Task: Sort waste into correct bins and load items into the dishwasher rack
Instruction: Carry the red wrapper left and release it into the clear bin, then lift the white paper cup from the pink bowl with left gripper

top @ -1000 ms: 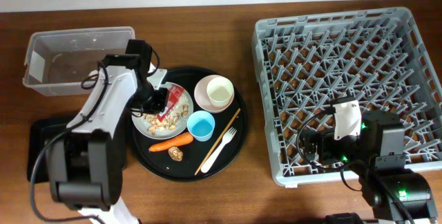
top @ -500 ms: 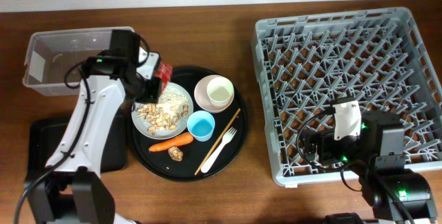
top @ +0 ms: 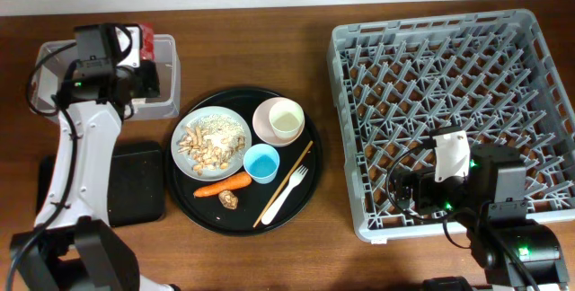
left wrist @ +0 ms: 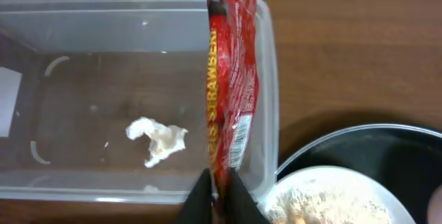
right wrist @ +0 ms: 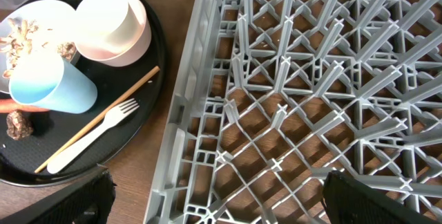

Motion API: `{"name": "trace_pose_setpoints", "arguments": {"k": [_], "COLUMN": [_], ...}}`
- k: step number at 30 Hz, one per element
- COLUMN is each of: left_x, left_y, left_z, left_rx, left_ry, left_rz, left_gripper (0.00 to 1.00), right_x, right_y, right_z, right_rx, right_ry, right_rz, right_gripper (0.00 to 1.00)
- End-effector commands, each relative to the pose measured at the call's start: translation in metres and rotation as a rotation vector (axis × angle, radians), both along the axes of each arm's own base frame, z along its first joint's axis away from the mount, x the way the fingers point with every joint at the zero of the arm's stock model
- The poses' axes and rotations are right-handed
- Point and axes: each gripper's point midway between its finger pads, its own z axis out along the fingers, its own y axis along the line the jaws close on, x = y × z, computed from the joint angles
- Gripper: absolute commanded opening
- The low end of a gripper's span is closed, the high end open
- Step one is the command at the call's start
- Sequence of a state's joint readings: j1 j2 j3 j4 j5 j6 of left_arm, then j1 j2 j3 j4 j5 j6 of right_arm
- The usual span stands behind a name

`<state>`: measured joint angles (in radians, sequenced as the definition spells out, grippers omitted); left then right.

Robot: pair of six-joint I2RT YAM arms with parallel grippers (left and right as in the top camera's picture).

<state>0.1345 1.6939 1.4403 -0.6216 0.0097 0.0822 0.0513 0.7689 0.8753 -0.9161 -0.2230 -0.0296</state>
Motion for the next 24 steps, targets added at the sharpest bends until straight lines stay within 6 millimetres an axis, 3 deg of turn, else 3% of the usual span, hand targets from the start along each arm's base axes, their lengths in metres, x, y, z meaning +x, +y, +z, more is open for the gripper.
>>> {"name": "trace_pose_setpoints", "arguments": {"k": [1, 4, 8, 10, 13, 15, 16, 20, 24], "left_x": [0.011, 0.014, 0.017, 0.015, 0.005, -0.004, -0.007, -0.020, -0.039], "left_y": [0.015, 0.016, 0.014, -0.005, -0.066, -0.121, -0.136, -0.196, -0.244], "left_z": [-0.022, -0.018, 0.003, 0.016, 0.032, 0.028, 0.025, 0.003, -0.038], "left_rx": [0.000, 0.003, 0.000, -0.052, -0.180, -0.251, -0.259, -0.275, -0.277], "left_ry": [0.030, 0.008, -0.037, -0.058, -0.070, -0.034, -0.019, 0.060, 0.194], "left_rz": [0.035, 0.037, 0.029, -0.032, -0.195, -0.326, -0.359, -0.471, -0.548], "left_gripper": [0.38, 0.64, 0.65, 0.63, 0.58, 0.58, 0.59, 0.59, 0.57], "right_x": [0.001, 0.001, 0.001, 0.001, 0.001, 0.001, 0.001, 0.001, 0.000], "right_y": [0.002, 0.002, 0.002, 0.002, 0.002, 0.002, 0.002, 0.002, 0.002], "right_z": [0.011, 0.011, 0.011, 0.011, 0.011, 0.011, 0.011, 0.010, 0.010], "right_rx": [0.006, 0.006, 0.006, 0.006, 0.006, 0.006, 0.006, 0.006, 0.006], "right_ry": [-0.026, -0.026, -0.026, -0.026, -0.026, -0.026, -0.026, -0.024, -0.021], "right_rz": [0.005, 0.005, 0.005, 0.005, 0.005, 0.005, 0.005, 0.005, 0.005], "right_gripper": [0.99, 0.98, 0.99, 0.99, 0.99, 0.99, 0.99, 0.99, 0.99]}}
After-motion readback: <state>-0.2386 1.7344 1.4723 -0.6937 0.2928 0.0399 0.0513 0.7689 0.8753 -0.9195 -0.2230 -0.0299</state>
